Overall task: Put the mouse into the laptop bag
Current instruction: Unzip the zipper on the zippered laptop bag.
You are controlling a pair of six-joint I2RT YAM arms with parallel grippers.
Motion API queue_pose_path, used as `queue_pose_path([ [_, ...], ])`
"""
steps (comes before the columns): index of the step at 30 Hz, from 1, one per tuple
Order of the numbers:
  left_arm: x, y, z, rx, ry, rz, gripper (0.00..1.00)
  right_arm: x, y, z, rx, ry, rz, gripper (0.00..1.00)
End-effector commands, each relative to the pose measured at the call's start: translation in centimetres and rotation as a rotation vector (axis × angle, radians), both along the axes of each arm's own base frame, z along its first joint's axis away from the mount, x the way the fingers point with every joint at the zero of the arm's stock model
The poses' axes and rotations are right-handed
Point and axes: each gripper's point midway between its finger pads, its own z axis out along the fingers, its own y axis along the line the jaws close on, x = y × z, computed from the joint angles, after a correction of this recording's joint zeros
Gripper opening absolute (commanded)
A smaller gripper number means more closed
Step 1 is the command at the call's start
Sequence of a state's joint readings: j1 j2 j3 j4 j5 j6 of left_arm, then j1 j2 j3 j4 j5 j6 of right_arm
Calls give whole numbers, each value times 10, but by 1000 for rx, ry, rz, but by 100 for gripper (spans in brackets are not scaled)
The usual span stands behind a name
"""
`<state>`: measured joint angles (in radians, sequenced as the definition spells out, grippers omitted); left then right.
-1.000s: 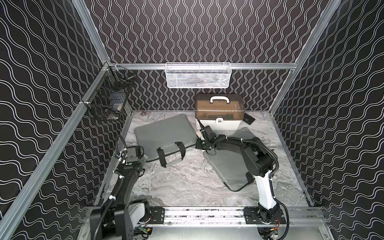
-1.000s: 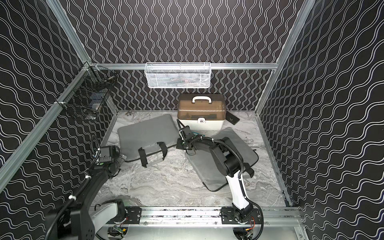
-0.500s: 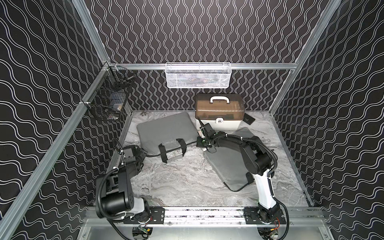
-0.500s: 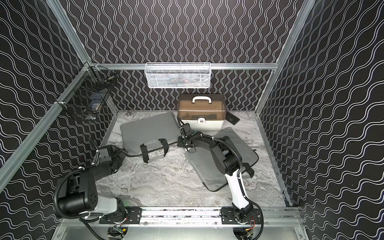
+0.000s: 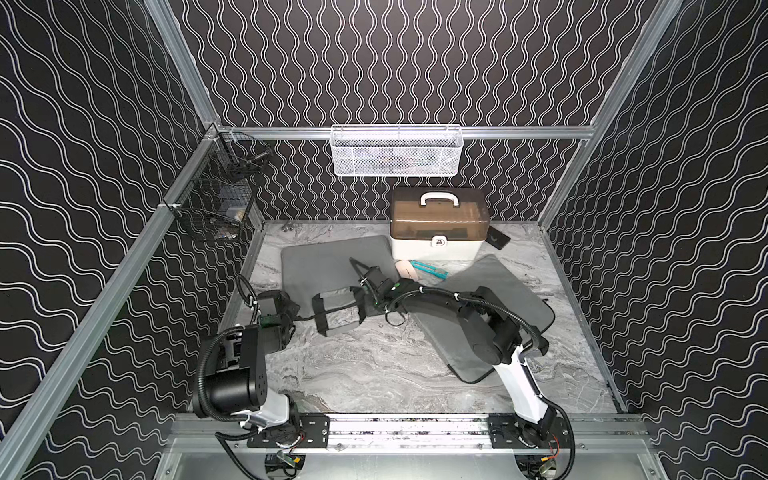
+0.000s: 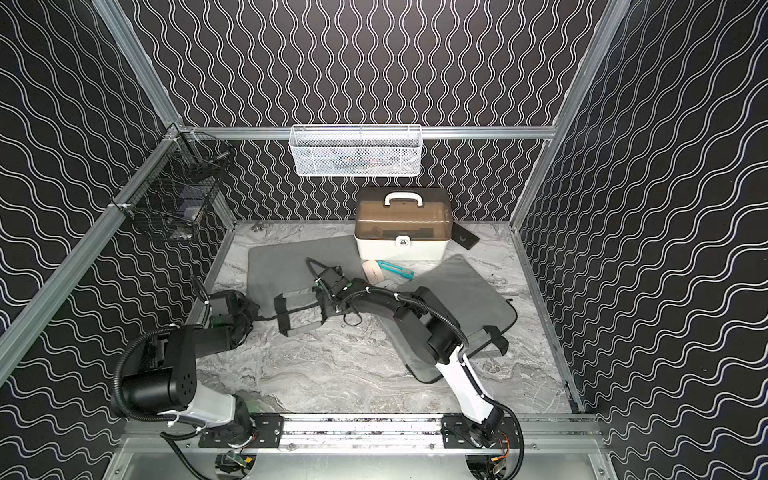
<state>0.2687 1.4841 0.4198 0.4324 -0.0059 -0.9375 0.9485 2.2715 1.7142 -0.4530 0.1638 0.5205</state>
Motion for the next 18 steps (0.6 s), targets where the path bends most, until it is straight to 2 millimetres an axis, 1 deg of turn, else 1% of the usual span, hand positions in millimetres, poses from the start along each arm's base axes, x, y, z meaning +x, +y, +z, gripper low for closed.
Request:
queue_pose_path([
  [1, -23, -38, -24, -155, 107, -100, 0, -39, 42, 0, 106, 104, 137, 0],
  [3, -32, -38, -23, -155, 117, -82, 0, -40, 41, -5, 98, 109, 130, 0],
  [5, -45, -35, -23, -149, 137, -44, 0, -30, 31, -11, 80, 107, 96, 0],
  [7, -64, -32, -20, -135, 164, 3, 0, -18, 18, -14, 83, 122, 65, 0],
  [8, -72, -29, -18, -121, 177, 27, 0, -11, 11, -15, 87, 122, 49, 0],
  [10, -93, -25, -12, -102, 208, 78, 0, 9, -8, -12, 94, 122, 2, 0],
  [12, -107, -19, -2, -69, 215, 119, 0, 30, -27, -7, 114, 119, -44, 0],
  [15, -118, -18, 10, -53, 207, 135, 0, 58, -53, -4, 147, 130, -106, 0],
  [18, -127, -17, 12, -43, 246, 147, 0, 71, -74, -2, 180, 149, -141, 0],
])
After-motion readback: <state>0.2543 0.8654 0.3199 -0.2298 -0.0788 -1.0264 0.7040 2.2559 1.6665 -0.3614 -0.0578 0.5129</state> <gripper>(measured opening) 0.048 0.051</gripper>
